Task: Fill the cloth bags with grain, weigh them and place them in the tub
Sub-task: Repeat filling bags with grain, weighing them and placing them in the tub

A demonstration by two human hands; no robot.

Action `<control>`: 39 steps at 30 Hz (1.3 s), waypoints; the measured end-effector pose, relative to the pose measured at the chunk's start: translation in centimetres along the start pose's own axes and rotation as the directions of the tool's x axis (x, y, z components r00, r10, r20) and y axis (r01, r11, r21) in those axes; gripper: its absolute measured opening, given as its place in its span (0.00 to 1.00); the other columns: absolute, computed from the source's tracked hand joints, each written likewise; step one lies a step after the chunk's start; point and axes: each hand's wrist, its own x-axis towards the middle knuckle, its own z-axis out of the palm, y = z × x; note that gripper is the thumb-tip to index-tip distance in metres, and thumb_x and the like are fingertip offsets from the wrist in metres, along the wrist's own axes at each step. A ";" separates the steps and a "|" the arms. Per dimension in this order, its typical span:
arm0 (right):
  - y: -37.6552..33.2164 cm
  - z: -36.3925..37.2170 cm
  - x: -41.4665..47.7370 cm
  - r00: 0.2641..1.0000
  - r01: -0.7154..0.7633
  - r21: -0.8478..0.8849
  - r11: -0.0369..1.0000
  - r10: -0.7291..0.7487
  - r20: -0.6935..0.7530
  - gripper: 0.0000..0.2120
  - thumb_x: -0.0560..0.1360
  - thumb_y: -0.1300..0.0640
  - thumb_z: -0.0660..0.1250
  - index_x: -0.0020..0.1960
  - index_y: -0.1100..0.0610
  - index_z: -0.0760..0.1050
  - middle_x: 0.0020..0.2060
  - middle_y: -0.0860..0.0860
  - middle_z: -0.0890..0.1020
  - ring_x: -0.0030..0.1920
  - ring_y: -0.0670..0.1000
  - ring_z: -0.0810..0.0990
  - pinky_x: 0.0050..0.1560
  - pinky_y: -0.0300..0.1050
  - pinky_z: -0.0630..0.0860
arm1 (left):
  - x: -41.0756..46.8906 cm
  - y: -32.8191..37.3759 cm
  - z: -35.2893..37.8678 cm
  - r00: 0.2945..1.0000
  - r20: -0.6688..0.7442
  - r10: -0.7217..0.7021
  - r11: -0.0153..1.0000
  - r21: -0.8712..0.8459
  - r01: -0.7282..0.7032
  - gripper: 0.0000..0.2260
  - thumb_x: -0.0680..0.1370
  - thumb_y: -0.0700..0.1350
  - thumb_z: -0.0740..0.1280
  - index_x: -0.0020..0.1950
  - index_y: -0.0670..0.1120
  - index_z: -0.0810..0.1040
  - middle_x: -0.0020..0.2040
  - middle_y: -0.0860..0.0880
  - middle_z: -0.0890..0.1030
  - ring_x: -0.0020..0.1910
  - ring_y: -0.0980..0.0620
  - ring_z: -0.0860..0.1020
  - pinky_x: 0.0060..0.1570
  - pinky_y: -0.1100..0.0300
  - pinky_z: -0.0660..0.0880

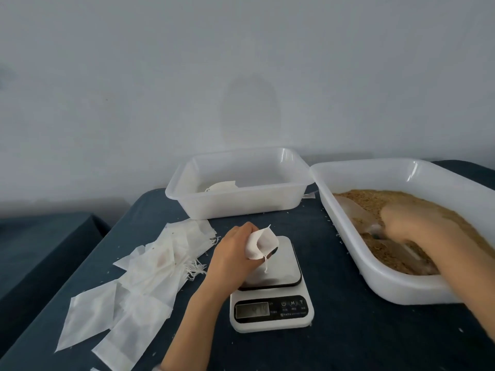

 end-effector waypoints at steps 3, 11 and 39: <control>-0.3 0.9 0.2 0.997 -0.020 0.018 1.000 0.018 0.074 0.10 0.80 0.57 0.60 0.41 0.55 0.70 0.39 0.49 0.76 0.38 0.48 0.74 0.45 0.40 0.74 | -0.1 0.0 0.2 1.000 0.017 0.007 1.000 0.025 -0.008 0.14 0.71 0.54 0.75 0.48 0.58 0.70 0.44 0.57 0.75 0.43 0.58 0.74 0.41 0.61 0.72; -1.3 0.5 0.1 0.979 -0.048 0.254 0.966 -0.005 0.205 0.26 0.84 0.45 0.49 0.71 0.63 0.68 0.63 0.58 0.76 0.60 0.56 0.77 0.62 0.47 0.72 | -0.1 -0.3 0.1 1.000 -0.007 0.004 1.000 -0.004 -0.004 0.14 0.71 0.57 0.74 0.47 0.58 0.70 0.42 0.57 0.76 0.43 0.58 0.74 0.40 0.61 0.71; -0.1 1.2 4.0 0.893 -0.302 0.887 0.349 -0.221 0.391 0.10 0.82 0.57 0.59 0.54 0.64 0.73 0.30 0.54 0.77 0.24 0.48 0.74 0.22 0.38 0.72 | -0.2 -0.4 0.2 1.000 0.017 -0.012 1.000 0.000 0.012 0.13 0.72 0.54 0.74 0.44 0.59 0.68 0.42 0.56 0.76 0.42 0.58 0.74 0.40 0.61 0.72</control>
